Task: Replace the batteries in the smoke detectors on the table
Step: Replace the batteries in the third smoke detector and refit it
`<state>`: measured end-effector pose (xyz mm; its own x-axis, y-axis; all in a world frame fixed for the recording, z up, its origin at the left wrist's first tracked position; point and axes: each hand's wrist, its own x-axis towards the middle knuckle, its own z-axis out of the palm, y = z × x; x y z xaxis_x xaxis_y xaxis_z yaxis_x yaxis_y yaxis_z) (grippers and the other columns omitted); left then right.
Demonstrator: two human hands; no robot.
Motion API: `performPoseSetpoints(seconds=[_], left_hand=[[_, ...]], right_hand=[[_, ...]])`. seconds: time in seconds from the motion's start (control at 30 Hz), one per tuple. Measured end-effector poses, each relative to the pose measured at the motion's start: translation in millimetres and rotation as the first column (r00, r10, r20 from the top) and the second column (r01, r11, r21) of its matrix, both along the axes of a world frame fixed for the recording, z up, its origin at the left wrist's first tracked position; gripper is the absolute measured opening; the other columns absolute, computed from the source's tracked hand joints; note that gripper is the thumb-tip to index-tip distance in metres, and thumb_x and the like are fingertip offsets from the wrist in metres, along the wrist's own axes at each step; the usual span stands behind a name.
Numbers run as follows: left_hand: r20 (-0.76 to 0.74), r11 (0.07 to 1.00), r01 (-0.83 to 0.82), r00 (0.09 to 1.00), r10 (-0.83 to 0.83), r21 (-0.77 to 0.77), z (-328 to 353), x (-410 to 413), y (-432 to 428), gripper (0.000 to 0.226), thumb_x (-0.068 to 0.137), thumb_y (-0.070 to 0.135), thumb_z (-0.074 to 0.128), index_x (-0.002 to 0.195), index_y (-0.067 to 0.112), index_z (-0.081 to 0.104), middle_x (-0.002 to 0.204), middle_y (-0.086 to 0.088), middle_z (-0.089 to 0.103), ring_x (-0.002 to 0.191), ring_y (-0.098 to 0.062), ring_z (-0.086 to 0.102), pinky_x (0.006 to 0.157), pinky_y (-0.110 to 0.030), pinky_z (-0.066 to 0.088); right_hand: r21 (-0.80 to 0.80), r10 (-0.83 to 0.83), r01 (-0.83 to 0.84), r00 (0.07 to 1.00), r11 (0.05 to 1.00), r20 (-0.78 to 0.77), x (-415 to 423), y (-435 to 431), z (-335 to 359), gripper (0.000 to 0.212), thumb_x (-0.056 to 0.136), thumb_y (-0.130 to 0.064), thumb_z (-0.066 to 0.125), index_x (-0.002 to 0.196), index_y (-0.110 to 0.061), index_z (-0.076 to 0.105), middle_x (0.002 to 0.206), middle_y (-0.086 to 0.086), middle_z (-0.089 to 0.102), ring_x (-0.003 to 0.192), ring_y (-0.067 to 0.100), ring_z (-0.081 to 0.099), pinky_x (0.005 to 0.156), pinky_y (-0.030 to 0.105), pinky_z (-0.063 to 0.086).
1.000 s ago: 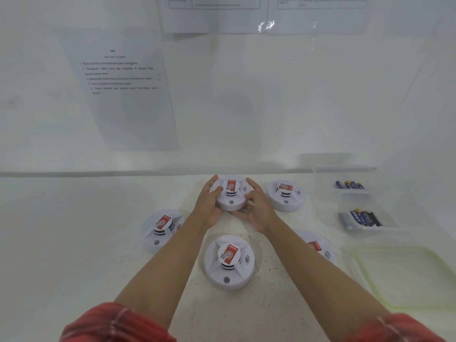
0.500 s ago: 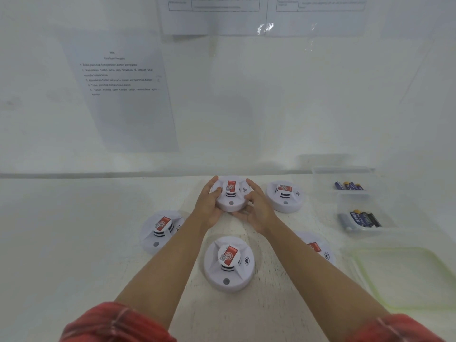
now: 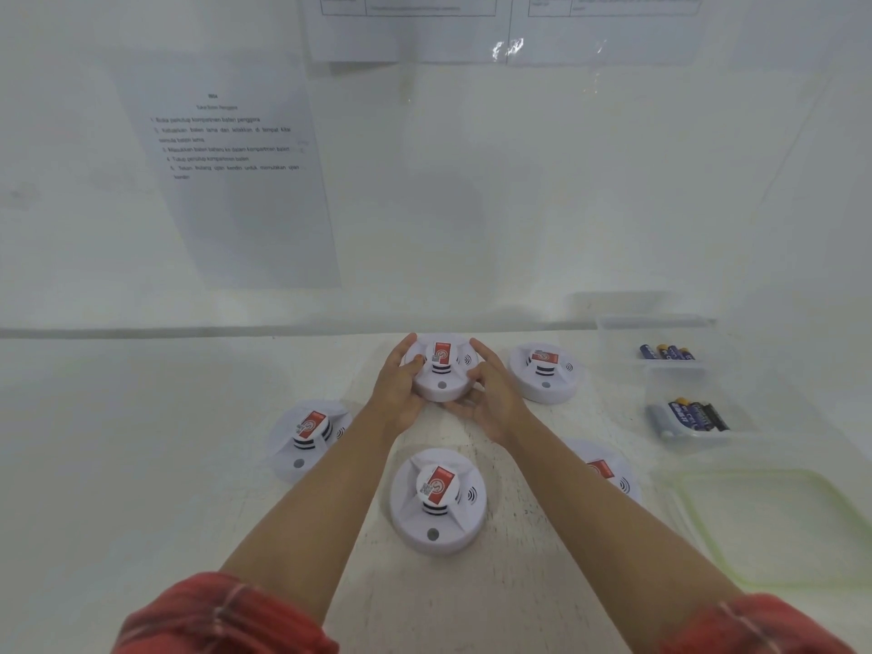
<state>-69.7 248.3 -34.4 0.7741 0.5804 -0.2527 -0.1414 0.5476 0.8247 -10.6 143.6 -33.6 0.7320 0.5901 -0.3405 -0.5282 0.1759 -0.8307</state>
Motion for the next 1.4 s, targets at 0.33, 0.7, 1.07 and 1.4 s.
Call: performPoseSetpoints(seconds=[0.33, 0.7, 1.07, 1.4], left_hand=[[-0.061, 1.0, 0.004, 0.998, -0.004, 0.0, -9, 6, 6, 0.043, 0.098, 0.0, 0.035, 0.14, 0.003, 0.037, 0.136, -0.016, 0.049, 0.108, -0.03, 0.054, 0.082, -0.036, 0.05], [-0.316, 0.912, 0.039, 0.943, 0.102, 0.409, -17, 14, 10, 0.033, 0.093, -0.004, 0.035, 0.079, 0.015, 0.058, 0.086, -0.003, 0.059, 0.091, -0.02, 0.049, 0.076, -0.026, 0.04], [-0.377, 0.866, 0.052, 0.912, 0.161, 0.497, -13, 18, 7, 0.045, 0.098, 0.0, 0.037, 0.142, 0.0, 0.035, 0.151, -0.009, 0.033, 0.14, -0.022, 0.031, 0.112, -0.028, 0.026], [-0.424, 0.875, 0.067, 0.891, 0.164, 0.479, -9, 25, 1, 0.049, 0.098, -0.001, 0.028, 0.146, 0.006, 0.029, 0.155, -0.007, 0.026, 0.143, -0.022, 0.025, 0.114, -0.031, 0.022]], right_hand=[[-0.169, -0.003, 0.037, 0.98, 0.985, 0.197, 3, 4, -1, 0.053, 0.087, 0.001, 0.034, 0.134, -0.021, 0.045, 0.116, 0.006, 0.054, 0.078, 0.011, 0.05, 0.06, 0.021, 0.04], [-0.38, 0.108, 0.061, 0.906, 0.923, 0.408, 1, 7, -4, 0.054, 0.093, -0.005, 0.032, 0.145, -0.02, 0.031, 0.15, 0.002, 0.034, 0.135, 0.019, 0.035, 0.107, 0.029, 0.031], [-0.456, 0.138, 0.114, 0.865, 0.883, 0.483, -1, 9, -8, 0.052, 0.095, -0.01, 0.032, 0.146, -0.014, 0.027, 0.154, 0.001, 0.027, 0.142, 0.018, 0.026, 0.117, 0.032, 0.02], [-0.627, 0.315, 0.086, 0.807, 0.774, 0.5, -2, 10, -3, 0.052, 0.097, -0.011, 0.026, 0.149, -0.013, 0.017, 0.154, 0.009, 0.027, 0.142, 0.023, 0.023, 0.119, 0.04, 0.013]])
